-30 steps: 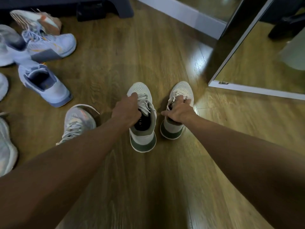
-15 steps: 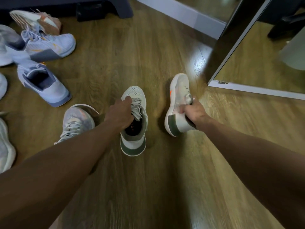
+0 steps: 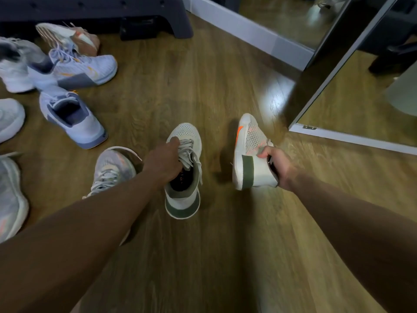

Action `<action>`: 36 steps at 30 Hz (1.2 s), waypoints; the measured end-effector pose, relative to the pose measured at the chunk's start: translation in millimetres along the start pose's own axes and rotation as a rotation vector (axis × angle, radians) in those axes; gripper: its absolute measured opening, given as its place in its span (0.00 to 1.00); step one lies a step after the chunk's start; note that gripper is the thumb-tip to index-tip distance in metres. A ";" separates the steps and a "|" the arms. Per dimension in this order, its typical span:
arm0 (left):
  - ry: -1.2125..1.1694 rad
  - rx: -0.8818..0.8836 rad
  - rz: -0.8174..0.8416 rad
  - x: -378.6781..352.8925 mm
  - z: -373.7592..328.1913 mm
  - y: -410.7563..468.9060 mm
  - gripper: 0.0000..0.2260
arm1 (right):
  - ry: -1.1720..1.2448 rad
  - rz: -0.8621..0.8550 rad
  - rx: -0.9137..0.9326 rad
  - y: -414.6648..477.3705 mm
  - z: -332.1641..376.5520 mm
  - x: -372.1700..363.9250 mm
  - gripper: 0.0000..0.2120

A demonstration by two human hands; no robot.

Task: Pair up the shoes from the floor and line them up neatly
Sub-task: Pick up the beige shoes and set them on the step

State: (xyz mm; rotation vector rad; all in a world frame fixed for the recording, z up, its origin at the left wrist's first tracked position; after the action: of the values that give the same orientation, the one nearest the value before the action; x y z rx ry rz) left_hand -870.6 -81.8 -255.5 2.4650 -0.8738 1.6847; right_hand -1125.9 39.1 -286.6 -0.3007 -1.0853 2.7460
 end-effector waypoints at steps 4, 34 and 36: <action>-0.241 0.039 -0.088 23.5 10.2 -8.6 0.15 | -0.583 -0.151 0.113 3.2 28.6 -14.7 0.22; -0.251 0.217 0.100 -43.2 13.2 -48.1 0.26 | -0.803 -0.101 -0.164 7.9 -23.4 -52.1 0.14; -0.280 0.338 0.273 -63.6 21.4 -59.6 0.24 | -0.775 -0.113 -0.174 5.1 -29.9 -49.7 0.14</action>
State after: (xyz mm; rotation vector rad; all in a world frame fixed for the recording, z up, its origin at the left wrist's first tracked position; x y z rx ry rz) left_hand -841.2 -11.4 -302.8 2.9844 -1.0750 1.7140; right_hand -1070.9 43.4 -305.3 0.8492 -1.4338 2.6997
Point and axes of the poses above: each hand's wrist, its own y-axis towards the middle knuckle, its own x-axis out of the back of the hand, z = x × y, the point moved 10 cm from there along y, towards the middle knuckle, and after that the axes turned 11 degrees about z, right-handed, at the moved point
